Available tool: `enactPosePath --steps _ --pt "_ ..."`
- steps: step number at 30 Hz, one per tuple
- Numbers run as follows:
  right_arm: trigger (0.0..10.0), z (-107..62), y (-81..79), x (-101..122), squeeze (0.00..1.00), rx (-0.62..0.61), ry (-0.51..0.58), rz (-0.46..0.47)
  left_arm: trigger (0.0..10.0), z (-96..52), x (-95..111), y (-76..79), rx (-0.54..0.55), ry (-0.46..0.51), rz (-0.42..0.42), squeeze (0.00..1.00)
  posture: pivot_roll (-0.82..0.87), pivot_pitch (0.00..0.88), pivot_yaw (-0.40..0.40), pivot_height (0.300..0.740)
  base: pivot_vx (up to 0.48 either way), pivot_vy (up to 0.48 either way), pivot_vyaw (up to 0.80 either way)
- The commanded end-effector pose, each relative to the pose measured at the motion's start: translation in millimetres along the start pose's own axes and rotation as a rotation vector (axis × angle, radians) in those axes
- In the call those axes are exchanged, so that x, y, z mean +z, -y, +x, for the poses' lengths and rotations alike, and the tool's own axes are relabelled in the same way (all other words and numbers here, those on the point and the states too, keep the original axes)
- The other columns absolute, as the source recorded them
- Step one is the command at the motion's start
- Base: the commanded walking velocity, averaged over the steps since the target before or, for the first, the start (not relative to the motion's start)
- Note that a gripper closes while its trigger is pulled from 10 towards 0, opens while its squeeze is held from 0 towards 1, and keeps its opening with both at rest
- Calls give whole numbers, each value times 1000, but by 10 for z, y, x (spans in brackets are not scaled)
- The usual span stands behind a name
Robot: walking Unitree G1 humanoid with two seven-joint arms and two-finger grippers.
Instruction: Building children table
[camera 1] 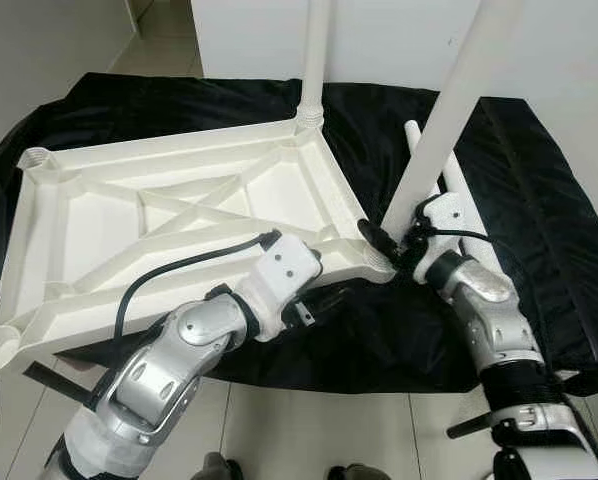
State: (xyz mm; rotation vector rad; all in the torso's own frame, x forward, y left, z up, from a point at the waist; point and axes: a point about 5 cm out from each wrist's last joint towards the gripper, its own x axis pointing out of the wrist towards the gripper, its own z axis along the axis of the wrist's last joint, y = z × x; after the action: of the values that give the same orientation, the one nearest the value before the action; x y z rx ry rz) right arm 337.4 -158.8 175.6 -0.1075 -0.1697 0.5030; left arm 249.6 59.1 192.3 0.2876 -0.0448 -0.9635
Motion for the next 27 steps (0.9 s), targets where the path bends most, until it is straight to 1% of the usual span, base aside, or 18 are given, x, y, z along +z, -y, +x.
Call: enactPosePath --steps 1,3,4,6,8,10,12,13,14,15,16,17,19,20,21,22,23,27 --pt "10000 -8 -97 -102 0 -54 -48 38 10000 -18 -1 60 -68 -2 -4 0 -105 137 29 740 0 0 0" --pt "10000 6 -147 -100 0 -78 -51 45 10000 -18 -5 67 -69 -3 -6 0 -105 137 29 740 0 0 0" --pt "10000 23 -190 -104 0 -117 -57 58 10000 -15 -8 78 -72 -3 -10 0 -105 134 27 740 0 0 0" --pt "10000 23 -190 -104 0 -117 -57 58 10000 -15 -8 78 -72 -3 -10 0 -105 134 27 740 0 0 0" --pt "10000 37 -231 -125 0 -226 -78 80 10000 -12 -9 94 -74 -2 -12 0 -101 129 21 740 0 0 0" --pt "10000 37 -231 -125 0 -226 -78 80 10000 -12 -9 94 -74 -2 -12 0 -101 129 21 740 0 0 0" --pt "10000 16 -277 -155 0 -388 -104 91 10000 -11 -13 101 -73 -1 -15 0 -100 118 13 740 0 0 0" --pt "10000 16 -277 -155 0 -388 -104 91 10000 -11 -13 101 -73 -1 -15 0 -100 118 13 740 0 0 0" --pt "10000 -1 -293 -158 0 -456 -107 89 10000 -10 -16 104 -72 -1 -16 0 -100 118 13 740 0 0 0" --pt "10000 -1 -293 -158 0 -456 -107 89 10000 -10 -16 104 -72 -1 -16 0 -100 118 13 740 0 0 0" --pt "10000 -16 -323 -161 0 -526 -109 98 10000 -8 -17 109 -71 0 -17 0 -101 115 11 740 0 0 0" --pt "10000 -16 -323 -161 0 -526 -109 98 10000 -8 -17 109 -71 0 -17 0 -101 115 11 740 0 0 0" --pt "10000 -38 -362 -135 0 -624 -102 91 10000 -3 -20 119 -71 1 -19 0 -98 107 5 740 0 0 0" --pt "10000 -21 -409 -106 0 -659 -84 128 10000 -2 -22 126 -70 2 -20 0 -94 103 4 740 0 0 0" --pt "10000 -21 -409 -106 0 -659 -84 128 10000 -2 -22 126 -70 2 -20 0 -94 103 4 740 0 0 0" --pt "10000 -6 -440 -86 0 -677 -71 155 10000 -3 -25 129 -70 2 -21 0 -95 102 4 740 0 0 0" --pt "10000 23 -475 -26 0 -664 -38 158 10000 -6 -27 136 -70 1 -23 0 -98 101 6 740 0 0 0" --pt "10000 51 -519 58 0 -648 -1 140 10000 -10 -28 144 -72 0 -24 0 -98 101 6 740 0 0 0"
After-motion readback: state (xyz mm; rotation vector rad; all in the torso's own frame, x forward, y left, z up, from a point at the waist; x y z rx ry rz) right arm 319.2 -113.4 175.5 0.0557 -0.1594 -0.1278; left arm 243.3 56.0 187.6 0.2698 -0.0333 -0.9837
